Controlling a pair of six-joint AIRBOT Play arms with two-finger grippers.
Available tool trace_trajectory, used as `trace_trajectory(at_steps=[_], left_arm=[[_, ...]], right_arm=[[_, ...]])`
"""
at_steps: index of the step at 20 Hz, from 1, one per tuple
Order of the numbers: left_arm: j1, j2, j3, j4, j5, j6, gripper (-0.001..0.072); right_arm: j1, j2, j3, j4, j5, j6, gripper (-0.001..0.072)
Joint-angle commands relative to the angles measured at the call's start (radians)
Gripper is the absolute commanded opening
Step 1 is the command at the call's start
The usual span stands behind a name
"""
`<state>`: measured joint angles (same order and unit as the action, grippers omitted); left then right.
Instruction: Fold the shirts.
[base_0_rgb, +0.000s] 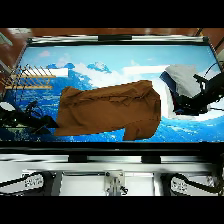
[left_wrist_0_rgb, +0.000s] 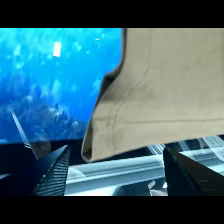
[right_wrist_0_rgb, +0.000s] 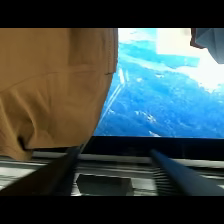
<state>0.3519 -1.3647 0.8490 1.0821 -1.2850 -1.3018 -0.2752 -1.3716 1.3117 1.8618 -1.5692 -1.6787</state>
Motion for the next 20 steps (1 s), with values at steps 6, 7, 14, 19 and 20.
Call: trace_trajectory(at_steps=[6,7,14,19,20], left_arm=[[-0.135,-0.066,-0.008,-0.002,0.094,-0.066,0.0608],[-0.143,-0.066,-0.008,-0.002,0.108,-0.085,0.0434],[-0.146,-0.053,0.029,-0.002,0.064,-0.045,0.0034],[-0.146,-0.013,0.047,-0.002,0.074,-0.041,0.0034],[-0.146,-0.009,0.048,-0.002,0.073,-0.041,0.0034]], right_arm=[[-0.002,-0.001,-0.011,0.014,0.030,0.000,0.0662],[-0.002,-0.001,-0.020,0.014,0.042,0.000,0.0662],[-0.001,-0.035,-0.227,0.105,0.199,0.019,0.0661],[-0.001,-0.135,-0.261,0.205,0.294,0.047,0.0553],[-0.001,-0.152,-0.261,0.210,0.310,0.057,0.0553]])
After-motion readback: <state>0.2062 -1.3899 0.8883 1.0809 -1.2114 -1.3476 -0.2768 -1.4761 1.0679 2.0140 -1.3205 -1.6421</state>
